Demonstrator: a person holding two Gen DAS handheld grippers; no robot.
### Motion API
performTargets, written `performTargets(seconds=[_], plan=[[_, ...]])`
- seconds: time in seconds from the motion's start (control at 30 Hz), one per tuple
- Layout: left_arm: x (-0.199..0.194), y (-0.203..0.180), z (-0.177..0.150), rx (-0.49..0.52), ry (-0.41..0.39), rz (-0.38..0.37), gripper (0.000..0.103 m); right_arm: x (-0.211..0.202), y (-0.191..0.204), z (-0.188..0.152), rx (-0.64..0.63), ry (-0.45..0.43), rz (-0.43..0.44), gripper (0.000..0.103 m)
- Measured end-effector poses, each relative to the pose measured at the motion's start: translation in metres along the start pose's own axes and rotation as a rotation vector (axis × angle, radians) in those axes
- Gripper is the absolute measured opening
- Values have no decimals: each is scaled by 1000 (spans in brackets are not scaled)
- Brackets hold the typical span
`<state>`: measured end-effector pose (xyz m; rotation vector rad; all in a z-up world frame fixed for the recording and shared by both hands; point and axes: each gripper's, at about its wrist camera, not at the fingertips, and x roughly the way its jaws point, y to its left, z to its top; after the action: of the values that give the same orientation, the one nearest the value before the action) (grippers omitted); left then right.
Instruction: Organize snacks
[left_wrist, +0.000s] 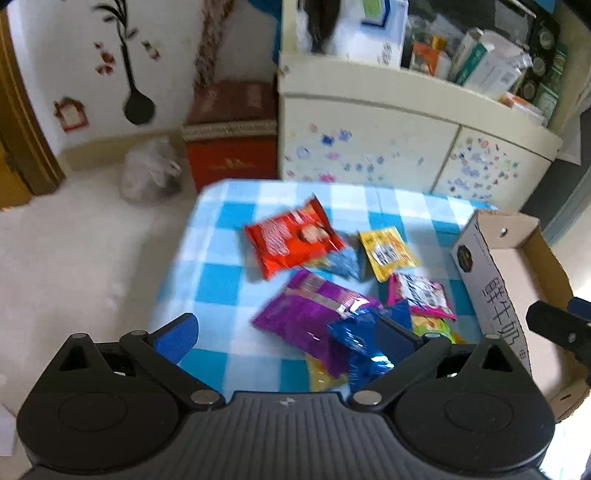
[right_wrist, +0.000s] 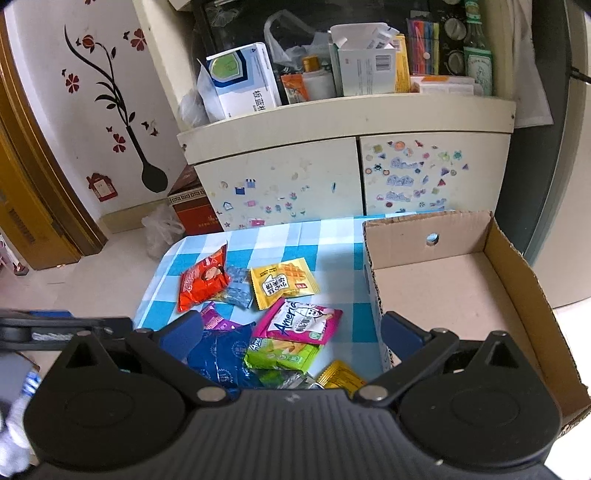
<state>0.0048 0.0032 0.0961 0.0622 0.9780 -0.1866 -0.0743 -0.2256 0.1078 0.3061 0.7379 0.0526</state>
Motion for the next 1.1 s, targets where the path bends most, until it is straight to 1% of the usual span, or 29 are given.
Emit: performTargets(seconds=[0.07, 0.13, 0.27, 0.5, 0.63, 0.73, 0.8, 0.87, 1.0, 1.1], plan=[[11, -5, -2, -7, 36, -17, 103, 2, -3, -1, 10, 3, 3, 102], [21, -11, -4, -15, 70, -55, 103, 5, -5, -2, 20, 10, -12, 102], [34, -23, -6, -23, 82, -100, 103, 5, -9, -3, 35, 6, -17, 101], [63, -38, -6, -40, 100, -89, 103, 10, -16, -6, 60, 20, -35, 101], [75, -43, -6, -54, 115, -120, 103, 12, -17, -7, 63, 23, -35, 101], [82, -48, -8, -50, 118, -121, 103, 14, -17, -7, 67, 28, -32, 101], [87, -50, -10, -43, 119, -106, 103, 16, -17, -7, 66, 31, -31, 101], [91, -50, -13, -41, 117, -74, 103, 18, -17, -7, 67, 35, -29, 101], [92, -37, -15, -81, 133, -93, 89, 22, -16, -9, 65, 47, -14, 101], [88, -28, -17, -106, 146, -99, 88, 25, -15, -11, 63, 57, 11, 101]])
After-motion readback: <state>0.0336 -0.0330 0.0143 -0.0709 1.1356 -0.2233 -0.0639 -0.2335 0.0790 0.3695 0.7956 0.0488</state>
